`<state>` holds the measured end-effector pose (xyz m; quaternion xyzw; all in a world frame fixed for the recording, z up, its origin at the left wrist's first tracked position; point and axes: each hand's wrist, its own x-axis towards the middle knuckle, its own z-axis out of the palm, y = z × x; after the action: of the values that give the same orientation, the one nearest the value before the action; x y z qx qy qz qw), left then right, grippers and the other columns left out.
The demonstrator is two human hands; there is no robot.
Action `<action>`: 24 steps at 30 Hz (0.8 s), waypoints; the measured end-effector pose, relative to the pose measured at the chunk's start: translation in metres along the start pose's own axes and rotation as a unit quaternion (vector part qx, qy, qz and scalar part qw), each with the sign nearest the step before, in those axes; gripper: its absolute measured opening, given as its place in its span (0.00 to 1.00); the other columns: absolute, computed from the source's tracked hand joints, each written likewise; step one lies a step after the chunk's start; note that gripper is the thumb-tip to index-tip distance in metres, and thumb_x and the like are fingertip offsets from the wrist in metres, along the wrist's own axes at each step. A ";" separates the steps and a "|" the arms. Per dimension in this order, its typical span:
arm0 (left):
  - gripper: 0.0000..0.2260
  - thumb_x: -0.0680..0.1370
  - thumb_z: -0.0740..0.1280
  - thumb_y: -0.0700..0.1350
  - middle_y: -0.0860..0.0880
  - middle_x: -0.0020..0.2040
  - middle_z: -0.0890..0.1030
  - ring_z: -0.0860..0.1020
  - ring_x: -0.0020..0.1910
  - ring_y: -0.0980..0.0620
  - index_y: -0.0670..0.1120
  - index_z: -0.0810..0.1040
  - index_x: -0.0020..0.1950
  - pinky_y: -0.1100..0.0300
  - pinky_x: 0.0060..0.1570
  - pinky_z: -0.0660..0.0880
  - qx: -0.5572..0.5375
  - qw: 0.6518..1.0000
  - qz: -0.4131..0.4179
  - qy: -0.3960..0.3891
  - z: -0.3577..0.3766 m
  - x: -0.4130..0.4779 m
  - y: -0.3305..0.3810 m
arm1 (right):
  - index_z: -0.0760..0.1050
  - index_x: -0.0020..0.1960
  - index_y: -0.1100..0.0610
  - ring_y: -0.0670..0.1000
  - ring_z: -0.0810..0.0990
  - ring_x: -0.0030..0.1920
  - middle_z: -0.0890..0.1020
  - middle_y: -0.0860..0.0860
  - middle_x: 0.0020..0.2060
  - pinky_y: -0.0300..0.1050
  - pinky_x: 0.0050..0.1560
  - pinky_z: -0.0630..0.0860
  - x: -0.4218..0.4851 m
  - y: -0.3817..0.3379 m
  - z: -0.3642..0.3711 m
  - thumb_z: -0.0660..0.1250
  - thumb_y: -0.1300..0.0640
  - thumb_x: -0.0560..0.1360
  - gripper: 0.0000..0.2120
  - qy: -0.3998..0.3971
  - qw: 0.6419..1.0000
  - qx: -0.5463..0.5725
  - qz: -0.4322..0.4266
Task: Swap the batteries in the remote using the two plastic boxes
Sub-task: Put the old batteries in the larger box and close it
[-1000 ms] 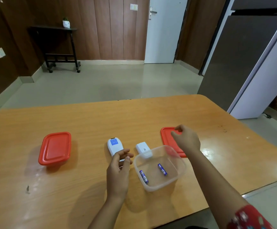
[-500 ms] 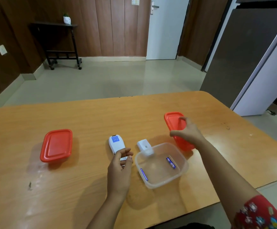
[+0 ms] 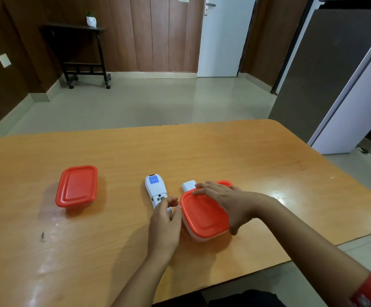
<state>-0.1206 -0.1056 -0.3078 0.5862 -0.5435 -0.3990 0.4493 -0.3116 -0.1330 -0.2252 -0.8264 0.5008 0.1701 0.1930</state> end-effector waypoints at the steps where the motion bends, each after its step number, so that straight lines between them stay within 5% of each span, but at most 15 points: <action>1: 0.07 0.78 0.63 0.45 0.53 0.51 0.82 0.80 0.47 0.59 0.53 0.77 0.54 0.57 0.50 0.77 0.003 1.000 0.001 -0.005 0.001 0.000 -0.002 | 0.41 0.75 0.42 0.48 0.40 0.77 0.43 0.42 0.77 0.60 0.75 0.49 0.001 0.000 0.000 0.78 0.57 0.61 0.58 -0.003 1.000 -0.002 0.000; 7: 0.06 0.77 0.65 0.49 0.56 0.49 0.81 0.80 0.48 0.56 0.55 0.77 0.53 0.49 0.51 0.78 0.017 1.000 -0.003 -0.013 -0.002 -0.001 -0.002 | 0.41 0.76 0.42 0.48 0.38 0.77 0.40 0.43 0.77 0.61 0.75 0.46 0.005 0.000 0.005 0.77 0.57 0.61 0.58 -0.016 1.000 -0.018 0.010; 10: 0.06 0.77 0.65 0.46 0.57 0.49 0.80 0.80 0.48 0.56 0.56 0.75 0.52 0.51 0.52 0.78 0.010 1.000 -0.001 -0.008 -0.003 -0.001 0.002 | 0.43 0.76 0.41 0.46 0.38 0.76 0.39 0.43 0.77 0.53 0.76 0.46 -0.005 0.011 -0.001 0.78 0.57 0.63 0.56 -0.005 0.992 0.124 -0.007; 13: 0.06 0.77 0.66 0.48 0.58 0.50 0.80 0.79 0.50 0.56 0.56 0.75 0.53 0.52 0.52 0.77 0.008 1.000 -0.005 -0.010 -0.002 -0.001 0.002 | 0.55 0.75 0.42 0.44 0.51 0.75 0.50 0.41 0.76 0.43 0.70 0.56 -0.005 0.024 0.004 0.73 0.51 0.71 0.39 0.155 0.918 0.363 0.039; 16: 0.07 0.77 0.64 0.50 0.55 0.52 0.78 0.78 0.51 0.56 0.55 0.75 0.55 0.53 0.53 0.77 0.014 1.000 -0.015 -0.019 0.003 -0.002 0.000 | 0.71 0.67 0.54 0.52 0.70 0.67 0.72 0.53 0.68 0.46 0.64 0.66 0.017 0.035 0.027 0.60 0.51 0.80 0.17 0.278 0.855 0.393 0.193; 18: 0.05 0.79 0.62 0.48 0.53 0.55 0.75 0.75 0.50 0.58 0.55 0.73 0.54 0.58 0.52 0.73 0.012 0.999 -0.029 -0.024 0.006 -0.004 0.002 | 0.77 0.53 0.57 0.57 0.77 0.57 0.81 0.55 0.52 0.49 0.55 0.71 0.029 0.035 0.045 0.54 0.50 0.82 0.15 0.295 0.855 0.354 0.238; 20: 0.05 0.80 0.60 0.47 0.53 0.56 0.73 0.73 0.49 0.59 0.55 0.70 0.54 0.62 0.51 0.68 0.010 0.999 -0.038 -0.021 0.007 -0.006 0.006 | 0.73 0.40 0.55 0.57 0.78 0.47 0.78 0.51 0.38 0.50 0.47 0.71 0.030 0.029 0.055 0.53 0.47 0.81 0.18 0.315 0.846 0.345 0.254; 24: 0.07 0.81 0.55 0.46 0.53 0.56 0.71 0.71 0.48 0.55 0.51 0.70 0.56 0.60 0.48 0.65 0.049 0.996 -0.070 -0.004 0.007 -0.009 0.008 | 0.75 0.48 0.58 0.56 0.77 0.46 0.80 0.54 0.42 0.50 0.47 0.71 0.028 0.016 0.066 0.51 0.44 0.81 0.22 0.333 0.819 0.389 0.257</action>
<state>-0.1304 -0.0970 -0.3017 0.6424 -0.5220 -0.4048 0.3885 -0.3190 -0.1285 -0.2982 -0.5298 0.7535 -0.2813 0.2690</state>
